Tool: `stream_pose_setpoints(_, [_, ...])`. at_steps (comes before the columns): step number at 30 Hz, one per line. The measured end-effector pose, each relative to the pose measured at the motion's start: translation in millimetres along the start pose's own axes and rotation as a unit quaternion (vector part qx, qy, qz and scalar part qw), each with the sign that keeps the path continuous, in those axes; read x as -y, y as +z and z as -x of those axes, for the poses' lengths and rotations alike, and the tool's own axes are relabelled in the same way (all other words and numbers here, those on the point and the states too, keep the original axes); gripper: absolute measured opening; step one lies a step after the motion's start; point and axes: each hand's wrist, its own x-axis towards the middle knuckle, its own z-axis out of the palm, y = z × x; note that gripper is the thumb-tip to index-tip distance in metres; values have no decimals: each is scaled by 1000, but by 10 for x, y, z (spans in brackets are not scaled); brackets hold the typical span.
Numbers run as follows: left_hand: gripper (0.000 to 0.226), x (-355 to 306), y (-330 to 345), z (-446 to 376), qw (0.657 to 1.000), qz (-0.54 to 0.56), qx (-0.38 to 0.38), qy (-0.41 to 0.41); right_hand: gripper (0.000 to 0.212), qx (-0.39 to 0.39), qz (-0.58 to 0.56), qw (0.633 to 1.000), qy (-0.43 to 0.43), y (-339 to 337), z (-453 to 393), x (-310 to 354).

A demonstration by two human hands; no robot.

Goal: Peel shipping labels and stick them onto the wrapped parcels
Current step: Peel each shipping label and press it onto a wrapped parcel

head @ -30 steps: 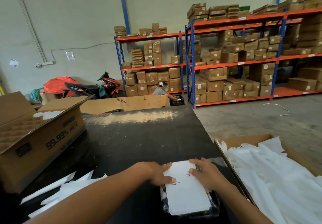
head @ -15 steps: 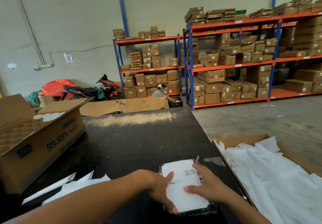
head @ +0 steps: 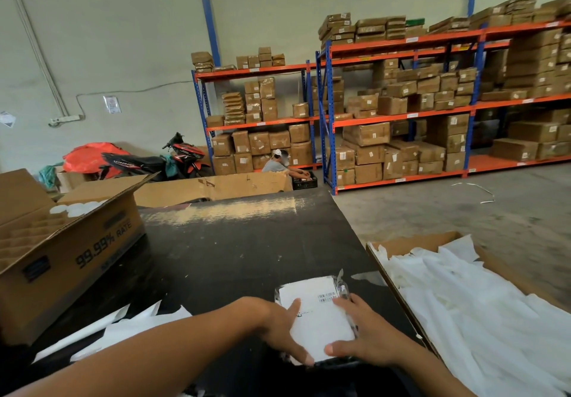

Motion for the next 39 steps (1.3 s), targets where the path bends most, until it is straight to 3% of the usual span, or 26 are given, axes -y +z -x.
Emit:
stream_pose_setpoints(6, [111,124,-19,20,1000,9,9,0,67,13,-100,995,-27,-76,167,-204])
stream_pose_setpoints(12, [117,-8,4,-26,1000,-11,5,-14,80,-5,-29,999,-14,-29,76,-97])
stream_pose_setpoints(17, [112,143,-7,-62,999,31,30,-11,63,13,-76,997,-23,-105,195,-204])
stream_pose_setpoints(21, [109,123,-9,-48,999,33,10,5,89,1,-36,999,5,-109,115,-57])
stream_pose_setpoints(22, [109,116,-3,-57,999,33,8,8,87,-6,-21,1000,13,-83,90,-34])
stream_pose_setpoints(25, [100,184,8,-62,998,47,-11,27,45,-36,-45,998,10,-38,89,-42])
stream_pose_setpoints(27, [90,261,-1,-57,997,59,-20,38,32,-41,-71,997,8,-82,118,-57])
stream_pose_setpoints(29, [84,302,-27,-81,996,73,-24,39,42,-40,-42,998,15,-159,83,-25])
stream_pose_setpoints(32, [96,249,-57,-126,995,99,-23,13,72,-46,9,997,56,-161,-92,102])
stream_pose_setpoints(39, [101,257,-26,-155,995,96,-26,-5,52,-68,32,993,89,-35,-246,61])
